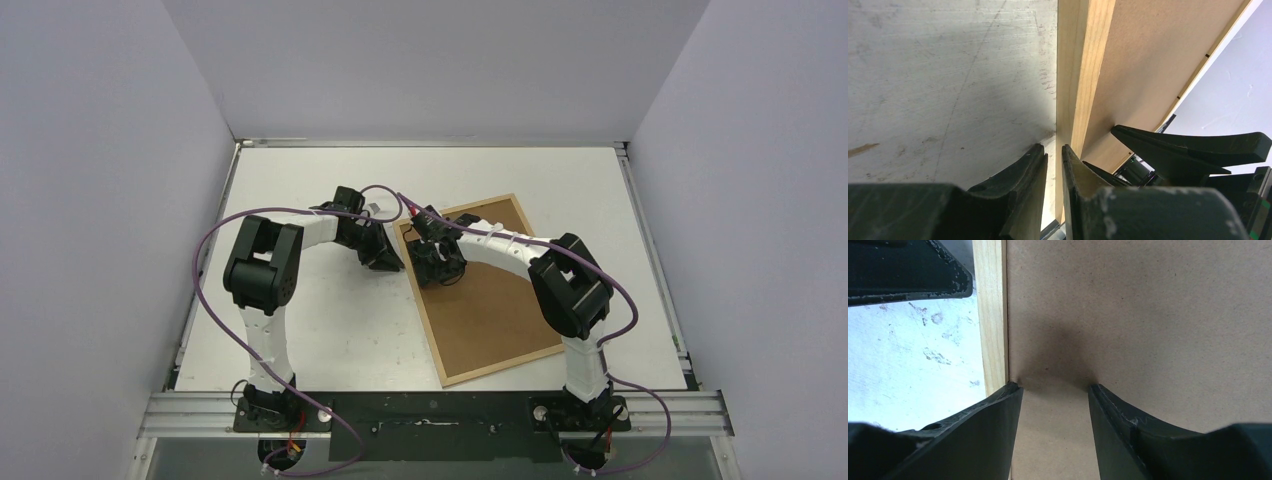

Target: Put the photo into the frame

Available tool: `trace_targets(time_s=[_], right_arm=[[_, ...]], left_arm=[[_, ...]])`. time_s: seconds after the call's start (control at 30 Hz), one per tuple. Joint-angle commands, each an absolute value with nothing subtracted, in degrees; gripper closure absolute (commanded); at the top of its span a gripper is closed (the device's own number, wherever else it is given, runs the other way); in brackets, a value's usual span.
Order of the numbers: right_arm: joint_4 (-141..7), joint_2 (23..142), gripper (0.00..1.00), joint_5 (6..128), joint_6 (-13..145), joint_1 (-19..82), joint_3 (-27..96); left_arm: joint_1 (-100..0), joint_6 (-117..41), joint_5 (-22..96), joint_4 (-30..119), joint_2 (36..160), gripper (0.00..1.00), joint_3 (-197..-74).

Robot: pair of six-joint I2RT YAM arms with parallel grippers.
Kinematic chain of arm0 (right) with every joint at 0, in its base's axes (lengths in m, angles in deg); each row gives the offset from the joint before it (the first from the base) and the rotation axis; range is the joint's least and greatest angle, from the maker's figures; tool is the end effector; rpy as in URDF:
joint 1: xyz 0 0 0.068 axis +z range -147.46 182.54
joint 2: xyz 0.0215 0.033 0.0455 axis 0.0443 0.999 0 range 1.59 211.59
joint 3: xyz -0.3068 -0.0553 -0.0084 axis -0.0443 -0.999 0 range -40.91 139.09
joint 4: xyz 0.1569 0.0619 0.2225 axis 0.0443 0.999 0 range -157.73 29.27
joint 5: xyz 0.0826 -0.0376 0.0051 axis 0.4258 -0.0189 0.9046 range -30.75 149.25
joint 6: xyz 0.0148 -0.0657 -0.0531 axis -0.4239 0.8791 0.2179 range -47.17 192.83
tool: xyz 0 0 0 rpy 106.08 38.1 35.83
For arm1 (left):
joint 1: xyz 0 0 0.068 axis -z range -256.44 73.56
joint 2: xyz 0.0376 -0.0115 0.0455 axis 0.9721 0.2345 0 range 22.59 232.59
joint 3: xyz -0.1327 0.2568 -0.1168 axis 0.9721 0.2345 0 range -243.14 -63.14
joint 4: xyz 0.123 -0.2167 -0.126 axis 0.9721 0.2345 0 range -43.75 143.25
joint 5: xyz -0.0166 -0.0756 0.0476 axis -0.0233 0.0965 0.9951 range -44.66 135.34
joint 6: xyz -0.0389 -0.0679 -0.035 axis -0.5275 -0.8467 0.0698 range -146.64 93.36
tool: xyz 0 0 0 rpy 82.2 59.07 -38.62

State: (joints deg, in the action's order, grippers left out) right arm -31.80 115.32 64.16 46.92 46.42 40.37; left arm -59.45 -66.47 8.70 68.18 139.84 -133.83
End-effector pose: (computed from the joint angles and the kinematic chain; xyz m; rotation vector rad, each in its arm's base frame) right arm 0.3216 0.3182 0.1622 -0.4684 2.8133 0.4116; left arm 0.4015 -0.1698 0.1082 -0.3974 2.8922 -1.1119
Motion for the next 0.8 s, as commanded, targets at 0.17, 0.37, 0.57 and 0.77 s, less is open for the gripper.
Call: trace_targets(time_s=[0.17,0.37,0.57,0.77], right_arm=[[-34.6,116.7,0.44,68.3,46.6,45.8,38.2],[-34.4,117.3,0.42,68.9,47.8,45.7,37.6],[-33.2,118.0,0.42,67.8,49.3,45.9,37.2],[-31.8,119.5,0.43,65.4,49.5,46.2,37.3]], left_arm=[[-59.6,-64.0,15.5,70.2,144.4,0.82,-131.5],[-59.6,-64.3,15.6,70.0,144.8,0.82,-131.3],[-59.5,-64.8,15.9,69.8,145.1,0.82,-131.5],[-59.6,-65.4,16.0,69.6,145.3,0.82,-131.5]])
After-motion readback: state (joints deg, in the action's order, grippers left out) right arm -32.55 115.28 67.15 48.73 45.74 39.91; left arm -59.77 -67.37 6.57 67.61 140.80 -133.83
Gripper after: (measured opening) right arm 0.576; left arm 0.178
